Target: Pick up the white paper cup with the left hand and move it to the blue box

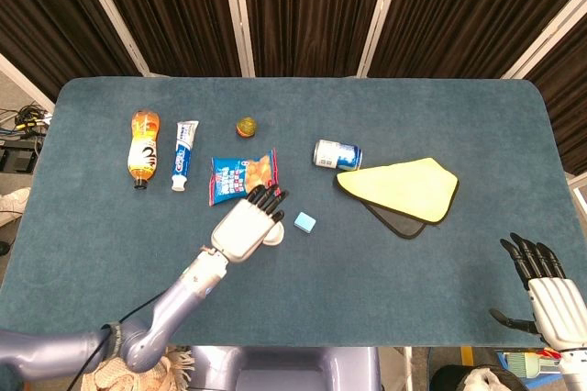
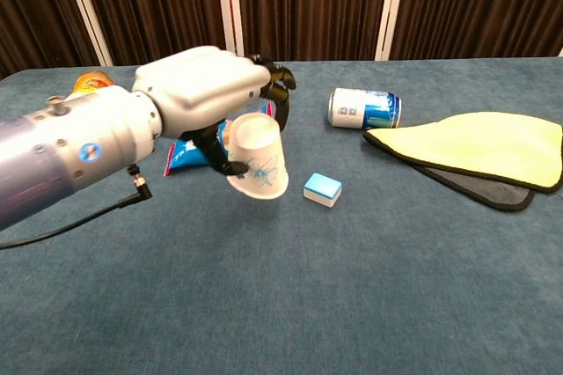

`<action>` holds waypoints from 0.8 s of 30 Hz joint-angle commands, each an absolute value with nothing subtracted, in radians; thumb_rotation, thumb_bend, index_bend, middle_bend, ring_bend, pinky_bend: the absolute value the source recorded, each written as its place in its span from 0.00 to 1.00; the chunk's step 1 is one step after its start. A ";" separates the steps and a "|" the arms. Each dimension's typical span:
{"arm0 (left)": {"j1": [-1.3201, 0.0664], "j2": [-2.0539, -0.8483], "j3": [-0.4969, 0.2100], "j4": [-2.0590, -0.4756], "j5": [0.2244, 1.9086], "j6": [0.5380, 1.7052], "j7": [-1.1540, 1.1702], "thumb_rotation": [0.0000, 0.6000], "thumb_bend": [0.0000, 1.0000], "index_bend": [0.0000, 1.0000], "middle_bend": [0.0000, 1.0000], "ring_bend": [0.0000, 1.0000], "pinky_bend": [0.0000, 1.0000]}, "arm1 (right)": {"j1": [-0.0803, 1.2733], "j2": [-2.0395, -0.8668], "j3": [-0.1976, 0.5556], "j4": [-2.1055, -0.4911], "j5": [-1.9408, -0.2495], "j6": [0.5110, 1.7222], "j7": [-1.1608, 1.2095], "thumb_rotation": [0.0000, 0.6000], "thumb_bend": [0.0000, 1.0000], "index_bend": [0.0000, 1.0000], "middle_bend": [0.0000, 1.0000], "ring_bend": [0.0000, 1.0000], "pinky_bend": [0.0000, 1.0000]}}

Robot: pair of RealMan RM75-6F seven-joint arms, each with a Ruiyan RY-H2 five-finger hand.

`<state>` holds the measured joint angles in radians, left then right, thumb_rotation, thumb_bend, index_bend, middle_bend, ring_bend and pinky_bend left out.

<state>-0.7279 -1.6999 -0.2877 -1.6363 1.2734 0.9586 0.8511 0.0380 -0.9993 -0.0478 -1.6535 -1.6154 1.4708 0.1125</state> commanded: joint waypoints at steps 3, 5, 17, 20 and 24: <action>-0.799 -1.808 -0.341 -1.499 1.249 0.980 0.826 1.00 0.23 0.37 0.11 0.06 0.20 | 0.038 -1.009 -0.036 -1.647 -1.596 1.470 0.081 1.00 0.06 0.00 0.00 0.00 0.00; -0.828 -1.842 -0.349 -1.451 1.215 0.952 0.814 1.00 0.23 0.36 0.11 0.06 0.20 | 0.039 -1.010 -0.036 -1.650 -1.594 1.467 0.083 1.00 0.06 0.00 0.00 0.00 0.00; -0.922 -1.967 -0.330 -1.282 1.157 0.900 0.802 1.00 0.22 0.36 0.11 0.06 0.20 | 0.018 -1.004 -0.030 -1.641 -1.586 1.502 0.081 1.00 0.06 0.00 0.00 0.00 0.00; -0.937 -1.986 -0.326 -1.257 1.154 0.898 0.796 1.00 0.22 0.35 0.11 0.06 0.20 | 0.015 -1.006 -0.028 -1.641 -1.582 1.506 0.083 1.00 0.06 0.00 0.00 0.00 0.00; -0.955 -2.005 -0.327 -1.230 1.151 0.899 0.786 1.00 0.20 0.33 0.11 0.06 0.20 | 0.010 -1.001 -0.031 -1.645 -1.587 1.512 0.092 1.00 0.06 0.00 0.00 0.00 0.00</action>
